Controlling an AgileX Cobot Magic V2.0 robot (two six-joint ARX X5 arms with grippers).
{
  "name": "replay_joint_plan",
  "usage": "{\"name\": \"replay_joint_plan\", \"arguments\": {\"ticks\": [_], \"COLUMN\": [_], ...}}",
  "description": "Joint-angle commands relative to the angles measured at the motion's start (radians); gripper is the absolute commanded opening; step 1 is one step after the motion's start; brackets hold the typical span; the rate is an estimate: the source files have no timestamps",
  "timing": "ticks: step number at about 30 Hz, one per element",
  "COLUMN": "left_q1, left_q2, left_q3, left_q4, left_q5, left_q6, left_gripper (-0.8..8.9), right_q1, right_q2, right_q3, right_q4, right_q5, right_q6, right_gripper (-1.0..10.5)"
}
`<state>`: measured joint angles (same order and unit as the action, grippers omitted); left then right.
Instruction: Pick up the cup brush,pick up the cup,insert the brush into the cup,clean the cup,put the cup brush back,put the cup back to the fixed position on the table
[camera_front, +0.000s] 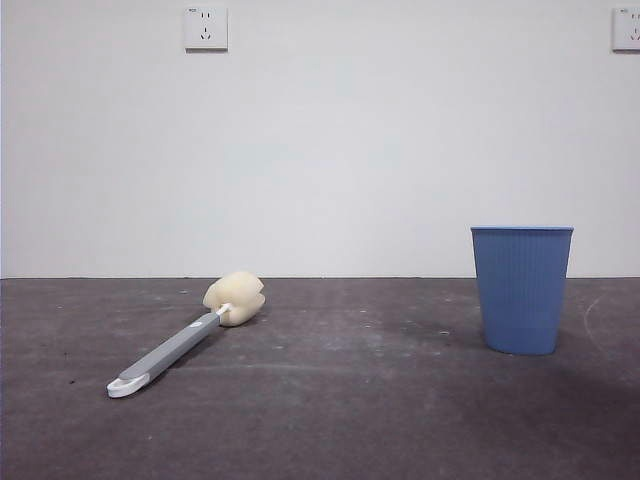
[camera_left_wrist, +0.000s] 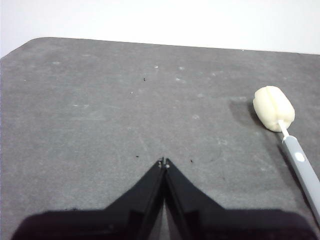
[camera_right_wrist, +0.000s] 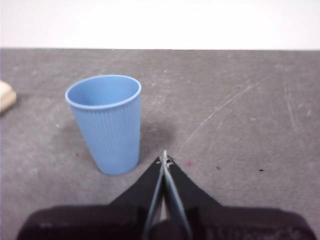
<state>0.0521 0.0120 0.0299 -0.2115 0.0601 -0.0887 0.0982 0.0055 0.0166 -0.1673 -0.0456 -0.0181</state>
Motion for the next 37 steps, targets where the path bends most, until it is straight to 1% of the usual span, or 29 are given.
{"name": "replay_joint_plan", "arguments": {"ticks": [1,2,5,9,13,18,20,22,26,30,33,37], "left_q1": [0.002,0.002,0.002,0.002,0.002,0.002,0.002,0.002,0.002,0.0,-0.005,-0.019], "left_q2": [0.0,0.0,0.0,0.007,0.043,0.137,0.191,0.246,0.351,0.445,0.493,0.529], "left_q3": [0.009,0.021,0.066,0.14,0.226,0.349,0.405,0.459,0.561,0.65,0.709,0.773], "left_q4": [0.0,-0.006,-0.022,-0.068,-0.123,-0.217,-0.243,-0.262,-0.286,-0.345,-0.42,-0.519], "left_q5": [0.022,0.04,0.078,0.08,0.118,0.216,0.272,0.321,0.422,0.518,0.544,0.547], "left_q6": [-0.072,-0.077,-0.098,-0.154,-0.157,-0.158,-0.154,-0.15,-0.146,-0.129,-0.082,-0.022], "left_gripper": [-0.08,-0.08,-0.07,-0.07,-0.06,-0.06,-0.06,-0.06,-0.06,-0.06,-0.06,-0.06], "right_q1": [0.001,0.001,0.001,0.001,0.002,0.002,0.002,0.002,0.002,0.002,0.002,0.002], "right_q2": [0.001,0.001,0.011,0.065,0.177,0.361,0.435,0.492,0.566,0.6,0.62,0.648], "right_q3": [-0.011,-0.006,0.028,0.103,0.214,0.385,0.464,0.536,0.663,0.771,0.846,0.916], "right_q4": [0.04,0.055,0.066,0.069,0.069,0.021,-0.035,-0.099,-0.237,-0.371,-0.472,-0.596], "right_q5": [-0.002,-0.005,-0.008,-0.014,-0.073,-0.199,-0.262,-0.307,-0.376,-0.398,-0.402,-0.402], "right_q6": [0.142,0.168,0.214,0.232,0.224,0.158,0.126,0.091,0.034,-0.01,-0.033,-0.08], "right_gripper": [-0.1,-0.1,-0.1,-0.1,-0.1,-0.1,-0.1,-0.1,-0.1,-0.1,-0.1,-0.1]}}
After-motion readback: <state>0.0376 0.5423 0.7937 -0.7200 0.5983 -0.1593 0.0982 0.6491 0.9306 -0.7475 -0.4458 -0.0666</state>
